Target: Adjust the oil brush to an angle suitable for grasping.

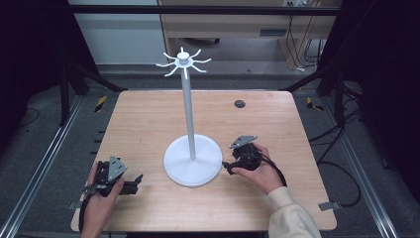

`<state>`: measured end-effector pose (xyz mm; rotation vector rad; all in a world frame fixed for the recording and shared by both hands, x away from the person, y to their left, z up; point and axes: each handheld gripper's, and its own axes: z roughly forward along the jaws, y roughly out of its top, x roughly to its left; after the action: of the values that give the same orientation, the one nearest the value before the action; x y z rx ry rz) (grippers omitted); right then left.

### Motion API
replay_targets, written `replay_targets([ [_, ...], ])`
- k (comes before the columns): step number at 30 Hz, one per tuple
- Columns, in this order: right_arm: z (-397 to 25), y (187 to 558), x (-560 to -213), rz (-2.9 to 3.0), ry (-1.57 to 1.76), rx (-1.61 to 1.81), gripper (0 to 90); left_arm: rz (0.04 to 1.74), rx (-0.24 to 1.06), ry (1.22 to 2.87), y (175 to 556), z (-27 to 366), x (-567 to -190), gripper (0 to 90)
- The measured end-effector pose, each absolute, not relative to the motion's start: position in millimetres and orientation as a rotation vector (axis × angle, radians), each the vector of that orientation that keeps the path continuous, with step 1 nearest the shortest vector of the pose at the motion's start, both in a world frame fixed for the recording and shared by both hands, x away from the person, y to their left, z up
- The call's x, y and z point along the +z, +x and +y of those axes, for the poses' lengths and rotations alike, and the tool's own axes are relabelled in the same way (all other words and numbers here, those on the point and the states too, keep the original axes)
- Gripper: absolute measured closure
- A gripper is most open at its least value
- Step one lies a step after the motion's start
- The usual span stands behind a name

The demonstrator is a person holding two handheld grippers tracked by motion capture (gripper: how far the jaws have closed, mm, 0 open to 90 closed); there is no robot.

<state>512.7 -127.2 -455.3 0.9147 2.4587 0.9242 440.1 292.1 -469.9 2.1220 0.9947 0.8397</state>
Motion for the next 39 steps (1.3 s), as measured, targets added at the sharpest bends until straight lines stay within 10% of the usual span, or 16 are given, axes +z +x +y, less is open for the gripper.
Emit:
replay_targets([
  [23,-137.6,556.8,-454.9,2.483,1.038,0.789,90.0,1.0,0.842,2.133,440.1,291.1,-471.5,2.6],
  [39,-150.8,556.8,-470.0,2.509,1.077,0.685,90.0,0.987,0.839,2.132,439.9,290.2,-470.5,2.6],
])
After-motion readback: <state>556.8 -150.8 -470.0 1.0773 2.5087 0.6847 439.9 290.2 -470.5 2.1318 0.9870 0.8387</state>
